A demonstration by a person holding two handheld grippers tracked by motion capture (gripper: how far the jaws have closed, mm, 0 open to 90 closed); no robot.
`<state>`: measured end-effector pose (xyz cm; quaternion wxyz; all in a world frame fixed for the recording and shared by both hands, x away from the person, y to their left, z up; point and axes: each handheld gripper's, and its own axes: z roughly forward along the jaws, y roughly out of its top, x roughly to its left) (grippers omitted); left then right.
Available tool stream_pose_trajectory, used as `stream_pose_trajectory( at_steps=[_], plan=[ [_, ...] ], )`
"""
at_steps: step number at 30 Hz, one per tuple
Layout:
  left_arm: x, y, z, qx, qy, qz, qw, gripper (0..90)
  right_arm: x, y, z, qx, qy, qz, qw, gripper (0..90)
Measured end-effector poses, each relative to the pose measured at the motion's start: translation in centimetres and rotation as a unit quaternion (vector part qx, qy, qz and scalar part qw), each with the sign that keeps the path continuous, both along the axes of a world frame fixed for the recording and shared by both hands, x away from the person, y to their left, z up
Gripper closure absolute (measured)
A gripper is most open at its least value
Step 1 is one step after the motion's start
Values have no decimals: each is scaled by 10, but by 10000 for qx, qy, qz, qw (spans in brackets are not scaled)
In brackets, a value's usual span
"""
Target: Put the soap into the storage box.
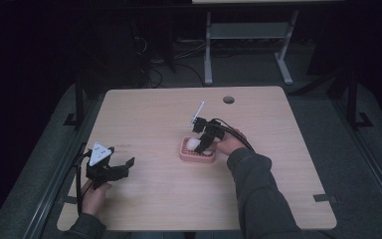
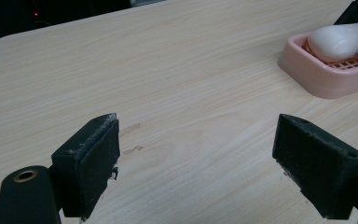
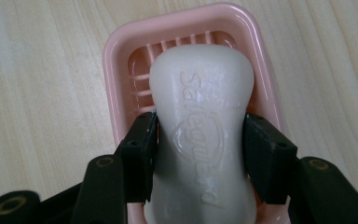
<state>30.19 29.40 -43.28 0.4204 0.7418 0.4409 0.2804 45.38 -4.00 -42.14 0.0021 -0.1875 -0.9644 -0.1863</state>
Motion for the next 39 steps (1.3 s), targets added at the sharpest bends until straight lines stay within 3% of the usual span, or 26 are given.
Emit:
stream_pose_trajectory(
  at_steps=[7,15,25,39],
  plan=[
    [0,0,0,9,-14,-13,10000,141,-2,1,2,25,-13,-14,10000,471],
    [0,-1,0,20,-2,-26,10000,141,-6,-8,15,278,-56,-171,9994,406],
    [0,-1,0,16,6,-29,10000,141,-10,-27,25,526,-153,-348,9979,376],
    [-1,-2,0,41,11,-41,10000,141,-20,-53,34,679,-169,-631,9956,340]
  ],
)
